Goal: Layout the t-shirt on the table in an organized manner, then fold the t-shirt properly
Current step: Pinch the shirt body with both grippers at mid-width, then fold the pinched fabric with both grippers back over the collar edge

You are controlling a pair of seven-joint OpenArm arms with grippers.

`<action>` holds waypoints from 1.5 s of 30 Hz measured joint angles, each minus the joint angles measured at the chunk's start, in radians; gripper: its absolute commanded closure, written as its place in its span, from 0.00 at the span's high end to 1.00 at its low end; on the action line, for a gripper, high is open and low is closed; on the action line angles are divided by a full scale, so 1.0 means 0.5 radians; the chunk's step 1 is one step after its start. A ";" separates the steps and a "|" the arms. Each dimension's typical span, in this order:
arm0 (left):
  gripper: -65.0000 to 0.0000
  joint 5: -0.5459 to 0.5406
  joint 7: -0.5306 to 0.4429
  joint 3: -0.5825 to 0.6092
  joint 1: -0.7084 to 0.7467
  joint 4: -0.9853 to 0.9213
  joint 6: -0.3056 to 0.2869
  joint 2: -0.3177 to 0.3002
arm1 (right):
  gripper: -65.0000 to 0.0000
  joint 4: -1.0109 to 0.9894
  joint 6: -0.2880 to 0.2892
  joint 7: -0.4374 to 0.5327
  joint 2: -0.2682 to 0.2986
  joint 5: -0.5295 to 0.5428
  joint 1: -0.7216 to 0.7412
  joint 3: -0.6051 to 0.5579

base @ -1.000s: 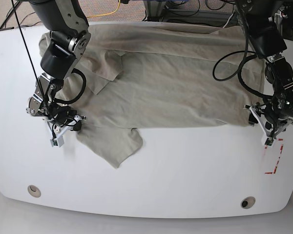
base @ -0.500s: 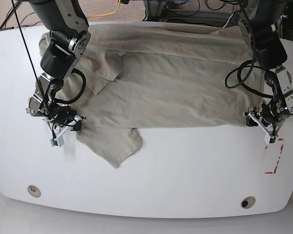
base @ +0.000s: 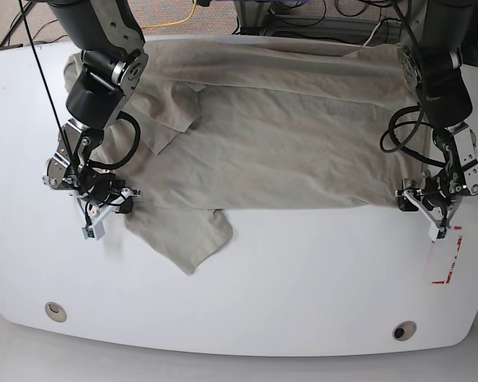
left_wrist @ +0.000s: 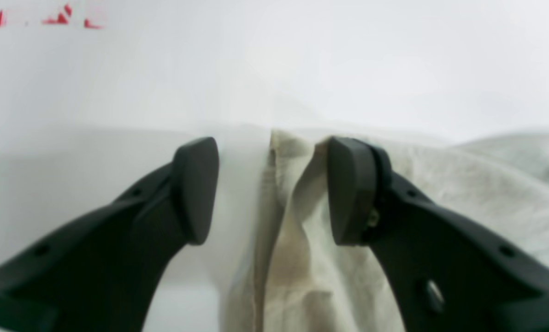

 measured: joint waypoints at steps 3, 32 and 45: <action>0.19 -0.002 -0.004 0.050 -0.005 0.000 0.011 0.009 | 0.00 0.000 0.000 0.000 -0.001 -0.001 0.000 0.000; 0.01 -0.017 0.434 0.059 0.042 0.587 -0.211 0.040 | 0.00 0.533 0.006 -0.488 -0.012 -0.010 -0.020 0.000; 0.01 -0.031 0.607 0.059 0.181 0.948 -0.381 0.040 | 0.00 1.142 0.014 -0.828 -0.031 0.037 -0.239 -0.001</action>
